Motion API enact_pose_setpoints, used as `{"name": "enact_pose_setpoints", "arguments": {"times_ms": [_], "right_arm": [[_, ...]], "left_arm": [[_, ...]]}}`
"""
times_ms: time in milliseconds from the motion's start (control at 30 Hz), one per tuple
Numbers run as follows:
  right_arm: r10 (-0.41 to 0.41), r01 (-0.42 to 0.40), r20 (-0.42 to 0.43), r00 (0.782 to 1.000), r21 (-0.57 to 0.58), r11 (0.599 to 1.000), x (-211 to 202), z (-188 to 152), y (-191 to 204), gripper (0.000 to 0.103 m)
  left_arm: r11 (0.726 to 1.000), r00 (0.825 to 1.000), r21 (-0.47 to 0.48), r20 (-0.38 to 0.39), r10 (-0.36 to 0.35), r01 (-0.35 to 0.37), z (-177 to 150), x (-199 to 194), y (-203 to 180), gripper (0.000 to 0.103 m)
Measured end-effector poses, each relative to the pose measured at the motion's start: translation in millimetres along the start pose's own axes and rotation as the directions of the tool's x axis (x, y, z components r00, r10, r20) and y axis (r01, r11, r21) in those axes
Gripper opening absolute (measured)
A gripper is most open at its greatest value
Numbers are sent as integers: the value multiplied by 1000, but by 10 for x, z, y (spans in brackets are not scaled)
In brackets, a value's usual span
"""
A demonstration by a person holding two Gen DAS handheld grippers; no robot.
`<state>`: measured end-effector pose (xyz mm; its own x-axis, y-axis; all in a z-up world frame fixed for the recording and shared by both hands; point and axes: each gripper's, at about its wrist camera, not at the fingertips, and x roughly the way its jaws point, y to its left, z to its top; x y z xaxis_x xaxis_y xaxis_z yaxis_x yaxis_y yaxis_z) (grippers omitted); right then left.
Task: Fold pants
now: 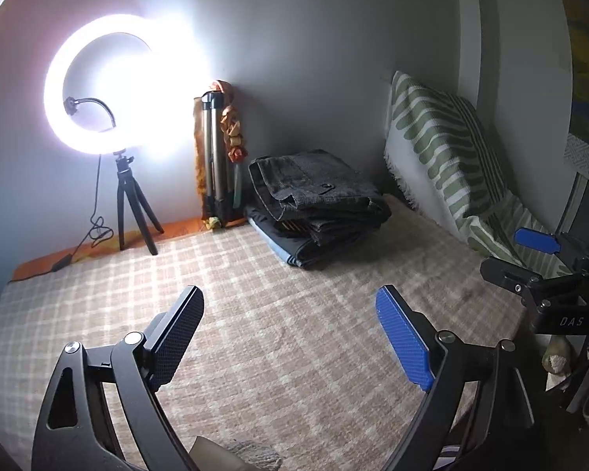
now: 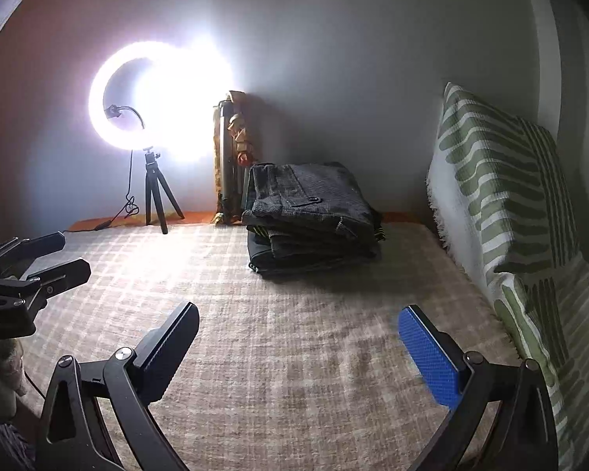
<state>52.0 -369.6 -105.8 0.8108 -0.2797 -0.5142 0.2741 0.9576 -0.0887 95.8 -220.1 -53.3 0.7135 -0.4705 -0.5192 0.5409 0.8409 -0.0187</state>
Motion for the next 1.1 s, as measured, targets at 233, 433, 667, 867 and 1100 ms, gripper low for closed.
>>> {"name": "enact_pose_setpoints", "arguments": {"times_ms": [233, 433, 667, 867, 1100], "right_arm": [[-8, 8, -16, 1000, 5, 1000, 43, -30, -28, 103], [-6, 6, -25, 1000, 11, 1000, 66, -48, -41, 103], [-6, 6, -30, 1000, 10, 1000, 76, -62, -43, 103], [-4, 5, -32, 999, 19, 1000, 77, -65, -44, 103], [-4, 5, -42, 999, 17, 1000, 88, -88, -28, 103]], "left_arm": [[1000, 1000, 1, -4, 3, -3, -5, 15, -2, 90], [1000, 1000, 2, -7, 1, -1, -4, 32, 0, 90], [1000, 1000, 16, -9, 7, -6, -8, 53, -35, 90], [1000, 1000, 17, -10, 11, -11, -13, 57, -30, 90], [1000, 1000, 16, -13, 11, -11, -17, 64, -23, 90]]}}
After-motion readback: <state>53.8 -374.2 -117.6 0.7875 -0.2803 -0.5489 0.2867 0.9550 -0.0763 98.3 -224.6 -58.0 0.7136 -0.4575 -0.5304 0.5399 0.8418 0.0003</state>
